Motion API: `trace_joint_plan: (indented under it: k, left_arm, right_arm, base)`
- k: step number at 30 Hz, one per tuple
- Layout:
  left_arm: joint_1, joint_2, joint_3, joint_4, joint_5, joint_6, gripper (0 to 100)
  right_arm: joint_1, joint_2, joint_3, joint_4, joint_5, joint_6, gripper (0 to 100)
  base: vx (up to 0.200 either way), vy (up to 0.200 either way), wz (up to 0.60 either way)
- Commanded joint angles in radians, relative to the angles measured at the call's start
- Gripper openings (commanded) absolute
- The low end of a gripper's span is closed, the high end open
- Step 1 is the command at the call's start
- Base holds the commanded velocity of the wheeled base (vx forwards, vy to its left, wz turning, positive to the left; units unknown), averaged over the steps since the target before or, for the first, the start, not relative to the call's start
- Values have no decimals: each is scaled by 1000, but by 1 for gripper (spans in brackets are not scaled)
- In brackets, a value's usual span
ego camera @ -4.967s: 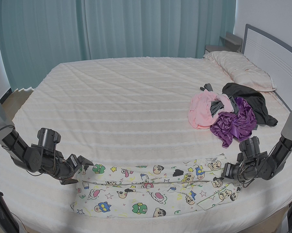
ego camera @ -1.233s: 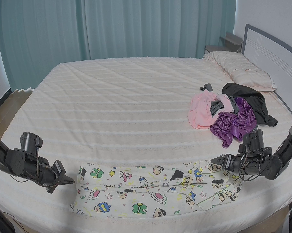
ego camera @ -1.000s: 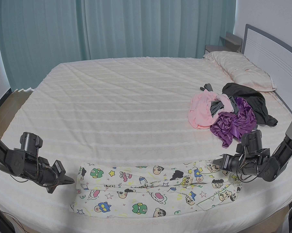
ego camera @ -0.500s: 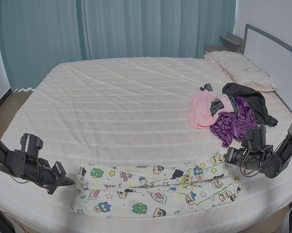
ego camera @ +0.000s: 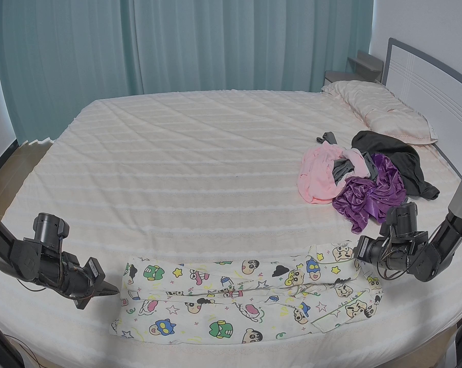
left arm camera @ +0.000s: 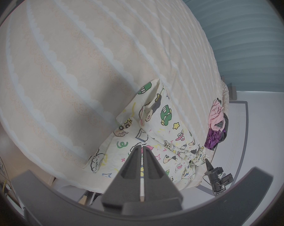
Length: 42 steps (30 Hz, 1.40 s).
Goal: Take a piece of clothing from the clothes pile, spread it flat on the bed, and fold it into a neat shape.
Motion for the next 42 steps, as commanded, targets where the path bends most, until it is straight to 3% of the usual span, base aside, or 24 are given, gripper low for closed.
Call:
trace_joint_plan:
  k: [1, 13, 19, 20, 29, 32, 38, 42]
  left_arm:
    - [-1, 4, 0, 0, 0, 0, 0]
    - [-1, 6, 5, 0, 0, 3, 0]
    - [-1, 10, 5, 0, 0, 4, 0]
    - [-1, 10, 5, 0, 0, 4, 0]
    - [-4, 9, 5, -2, 1, 4, 0]
    - [-4, 6, 6, 0, 0, 4, 0]
    - [-19, 9, 9, 0, 0, 3, 0]
    - [-28, 9, 20, -2, 0, 3, 0]
  right_arm:
    - [4, 10, -1, -1, 0, 1, 0]
    - [-40, -70, 19, 10, 0, -13, 0]
    - [-11, -28, 31, 1, 8, -24, 0]
    - [-11, -28, 31, 1, 8, -24, 100]
    - [-22, -41, 16, -33, -3, -27, 100]
    - [9, -91, 14, -65, -11, -30, 100]
    - [199, -38, -113, 45, -34, -33, 100]
    - [253, 47, -208, 107, -35, -30, 100]
  base:
    - [0, 0, 0]
    - [0, 0, 0]
    - [0, 0, 0]
    - [0, 0, 0]
    - [0, 0, 0]
    - [0, 0, 0]
    - [0, 0, 0]
    - [0, 0, 0]
